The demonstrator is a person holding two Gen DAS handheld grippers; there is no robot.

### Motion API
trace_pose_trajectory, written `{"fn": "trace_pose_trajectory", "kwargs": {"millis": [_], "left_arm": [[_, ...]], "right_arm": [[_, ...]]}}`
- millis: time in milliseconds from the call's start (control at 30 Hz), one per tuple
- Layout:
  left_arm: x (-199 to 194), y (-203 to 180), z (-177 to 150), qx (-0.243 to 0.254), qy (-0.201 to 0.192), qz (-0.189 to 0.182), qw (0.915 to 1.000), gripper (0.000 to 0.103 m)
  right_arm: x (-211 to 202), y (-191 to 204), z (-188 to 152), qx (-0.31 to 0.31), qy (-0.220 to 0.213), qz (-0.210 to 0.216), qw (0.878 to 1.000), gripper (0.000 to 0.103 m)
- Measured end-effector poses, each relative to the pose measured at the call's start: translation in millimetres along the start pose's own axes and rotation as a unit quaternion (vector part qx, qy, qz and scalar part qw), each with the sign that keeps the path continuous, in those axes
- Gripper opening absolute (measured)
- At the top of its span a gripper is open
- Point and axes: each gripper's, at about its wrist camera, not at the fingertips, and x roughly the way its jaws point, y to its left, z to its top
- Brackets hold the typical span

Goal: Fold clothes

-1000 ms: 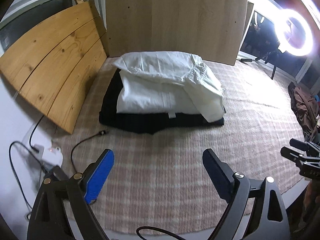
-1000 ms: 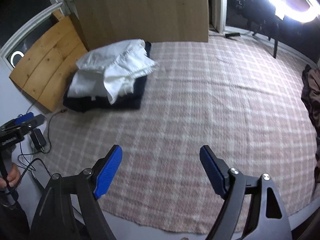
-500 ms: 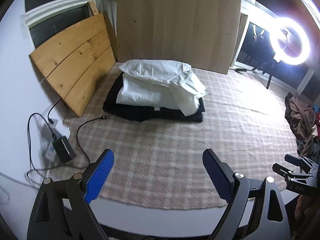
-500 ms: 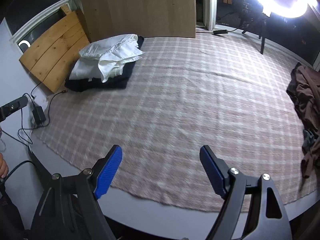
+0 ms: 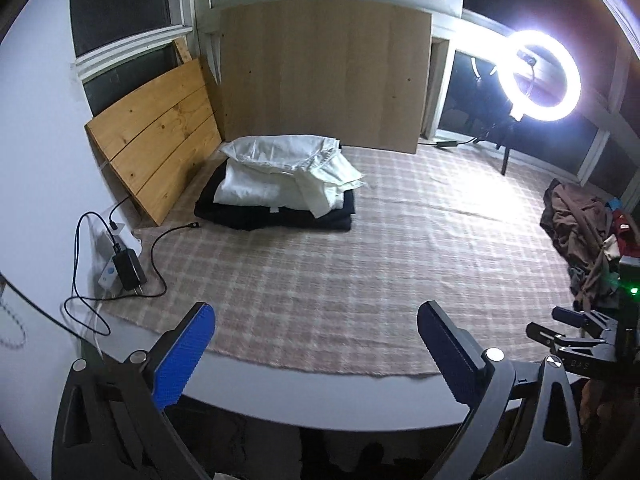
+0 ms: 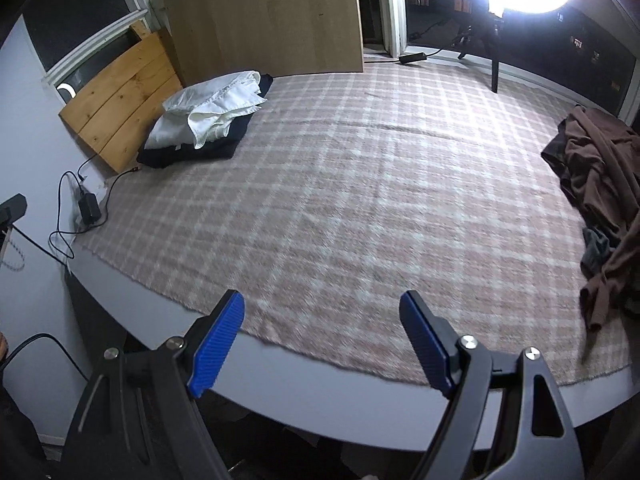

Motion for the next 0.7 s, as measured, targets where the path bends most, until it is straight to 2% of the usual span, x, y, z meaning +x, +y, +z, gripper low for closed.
{"fn": "trace_pose_trajectory", "kwargs": {"millis": [100, 333, 700], "left_arm": [[-10.8, -6.7, -8.0, -0.004, -0.013, 0.012, 0.9998, 0.102], [-14.6, -13.0, -17.9, -0.02, 0.003, 0.021, 0.9996, 0.102], [-34.1, -29.1, -17.1, -0.013, -0.02, -0.013, 0.9996, 0.102]], "right_arm": [[-5.3, -8.1, -5.5, -0.003, -0.002, 0.001, 1.0, 0.079], [-12.0, -19.5, -11.8, -0.004, -0.006, 0.005, 1.0, 0.079], [-9.5, -29.1, -15.0, -0.002, 0.0, 0.004, 1.0, 0.079]]}}
